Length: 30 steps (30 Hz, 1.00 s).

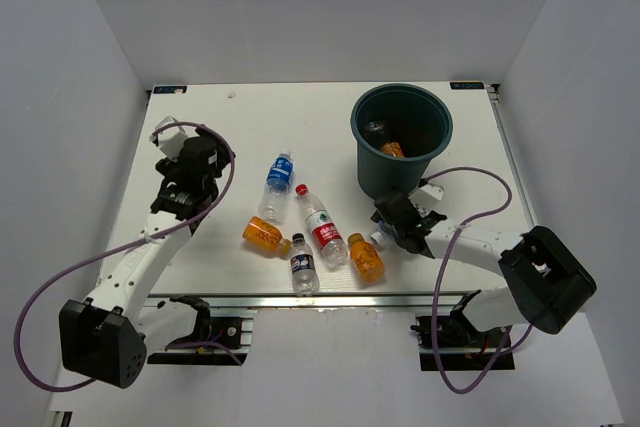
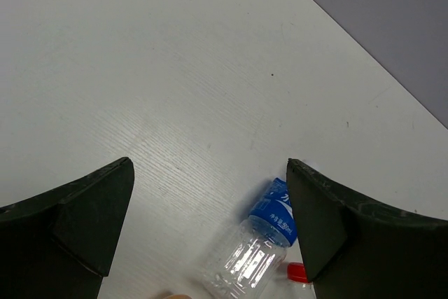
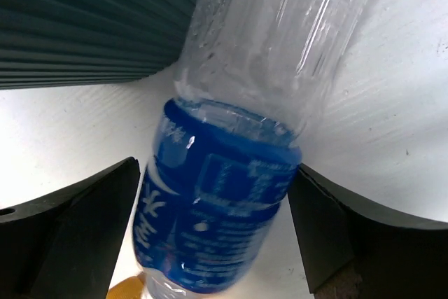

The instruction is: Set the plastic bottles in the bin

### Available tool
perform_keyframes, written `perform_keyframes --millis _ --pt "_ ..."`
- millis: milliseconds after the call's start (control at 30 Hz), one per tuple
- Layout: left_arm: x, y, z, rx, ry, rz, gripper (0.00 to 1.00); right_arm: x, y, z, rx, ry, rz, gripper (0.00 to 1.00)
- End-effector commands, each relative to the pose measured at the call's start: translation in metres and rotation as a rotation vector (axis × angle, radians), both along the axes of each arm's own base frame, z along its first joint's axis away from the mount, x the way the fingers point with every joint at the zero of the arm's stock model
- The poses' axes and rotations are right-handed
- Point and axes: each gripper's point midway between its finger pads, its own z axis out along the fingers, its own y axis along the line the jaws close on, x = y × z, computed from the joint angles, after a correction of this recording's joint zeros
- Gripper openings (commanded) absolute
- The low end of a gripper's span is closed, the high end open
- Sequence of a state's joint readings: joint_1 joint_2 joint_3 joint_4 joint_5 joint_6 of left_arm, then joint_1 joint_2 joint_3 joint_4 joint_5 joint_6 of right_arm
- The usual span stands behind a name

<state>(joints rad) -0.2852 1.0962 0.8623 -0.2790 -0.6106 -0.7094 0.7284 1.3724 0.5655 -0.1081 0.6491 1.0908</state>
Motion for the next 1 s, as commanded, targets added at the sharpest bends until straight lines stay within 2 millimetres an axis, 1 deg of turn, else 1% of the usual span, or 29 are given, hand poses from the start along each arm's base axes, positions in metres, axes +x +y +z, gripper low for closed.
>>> perform_keyframes --millis 0,33,67,100,133,167,200,233,267,300,333,367,400,467,500,533,567,600,633,667,700,733,767,800,833,867,900,933,967 --pt "-0.01 0.007 0.011 -0.013 -0.033 0.032 0.98 -0.002 -0.016 -0.003 -0.016 -0.011 -0.09 0.89" --pt "-0.012 0.007 0.014 -0.02 -0.043 0.029 0.98 -0.003 -0.021 0.0 -0.014 -0.03 -0.109 0.85" --pt "-0.012 0.005 0.013 -0.025 -0.04 0.023 0.98 -0.001 -0.022 0.005 -0.003 -0.051 -0.122 0.82" --pt "-0.013 0.005 0.014 -0.031 -0.045 0.022 0.98 -0.004 -0.028 0.006 -0.007 -0.061 -0.136 0.79" --pt "-0.013 0.003 0.015 -0.037 -0.05 0.009 0.98 -0.006 -0.035 0.008 -0.019 -0.079 -0.158 0.72" --pt "-0.014 0.002 0.016 -0.039 -0.052 0.004 0.98 -0.006 -0.039 0.019 0.004 -0.115 -0.178 0.68" --pt "-0.015 0.002 0.017 -0.041 -0.054 0.001 0.98 -0.01 -0.047 0.019 0.011 -0.13 -0.212 0.64" --pt "-0.014 0.0 0.017 -0.047 -0.056 -0.008 0.98 -0.011 -0.056 0.024 -0.003 -0.16 -0.237 0.56" --pt "-0.014 -0.001 0.017 -0.046 -0.053 -0.019 0.98 -0.014 -0.062 0.037 0.012 -0.197 -0.25 0.52" --pt "-0.013 -0.003 0.016 -0.047 -0.052 -0.028 0.98 -0.017 -0.07 0.039 0.006 -0.213 -0.265 0.5" --pt "-0.013 -0.004 0.014 -0.048 -0.048 -0.035 0.98 -0.018 -0.078 0.047 -0.012 -0.245 -0.282 0.5" --pt "-0.012 -0.008 0.012 -0.054 -0.041 -0.052 0.98 -0.023 -0.086 0.058 -0.013 -0.269 -0.29 0.5" --pt "-0.012 -0.009 0.011 -0.056 -0.036 -0.057 0.98 -0.026 -0.094 0.065 -0.022 -0.284 -0.311 0.49" --pt "-0.01 -0.011 0.008 -0.057 -0.025 -0.067 0.98 -0.031 -0.114 0.094 -0.02 -0.359 -0.388 0.5" --pt "-0.009 -0.012 0.008 -0.057 -0.025 -0.071 0.98 -0.041 -0.128 0.098 -0.073 -0.345 -0.405 0.49" --pt "-0.008 -0.012 0.007 -0.057 -0.025 -0.071 0.98 -0.04 -0.136 0.122 -0.084 -0.397 -0.433 0.49" --pt "-0.007 -0.013 0.004 -0.051 -0.021 -0.077 0.98 -0.042 -0.141 0.141 -0.092 -0.435 -0.429 0.49" --pt "-0.004 -0.017 0.005 -0.06 -0.036 -0.097 0.98 -0.036 -0.139 0.163 -0.084 -0.483 -0.416 0.49" --pt "-0.002 -0.021 0.003 -0.064 -0.038 -0.113 0.98 -0.032 -0.136 0.197 -0.142 -0.509 -0.332 0.51" --pt "0.0 -0.023 -0.003 -0.059 -0.027 -0.131 0.98 -0.026 -0.13 0.218 -0.156 -0.539 -0.281 0.53" --pt "0.003 -0.029 -0.002 -0.068 -0.035 -0.162 0.98 -0.016 -0.117 0.247 -0.111 -0.606 -0.234 0.57" --pt "0.005 -0.032 -0.004 -0.065 -0.026 -0.174 0.98 -0.012 -0.114 0.265 -0.13 -0.633 -0.207 0.57" --pt "0.008 -0.034 -0.01 -0.045 -0.002 -0.193 0.98 -0.007 -0.112 0.29 -0.194 -0.651 -0.178 0.57" --pt "0.011 -0.038 -0.009 -0.039 0.001 -0.22 0.98 -0.003 -0.111 0.304 -0.214 -0.67 -0.183 0.57" --pt "0.012 -0.041 -0.011 -0.03 0.013 -0.245 0.98 0.01 -0.1 0.324 -0.209 -0.717 -0.167 0.57" --pt "0.014 -0.051 -0.015 -0.016 0.038 -0.309 0.98 0.015 -0.091 0.353 -0.272 -0.757 -0.078 0.57" --pt "0.015 -0.056 -0.017 -0.012 0.045 -0.348 0.98 0.021 -0.082 0.367 -0.283 -0.785 -0.034 0.57" --pt "0.016 -0.061 -0.019 -0.011 0.049 -0.379 0.98 0.027 -0.072 0.392 -0.262 -0.861 -0.009 0.57" --pt "0.019 -0.067 -0.017 -0.005 0.037 -0.415 0.98 0.042 -0.057 0.39 -0.362 -0.846 0.07 0.58"
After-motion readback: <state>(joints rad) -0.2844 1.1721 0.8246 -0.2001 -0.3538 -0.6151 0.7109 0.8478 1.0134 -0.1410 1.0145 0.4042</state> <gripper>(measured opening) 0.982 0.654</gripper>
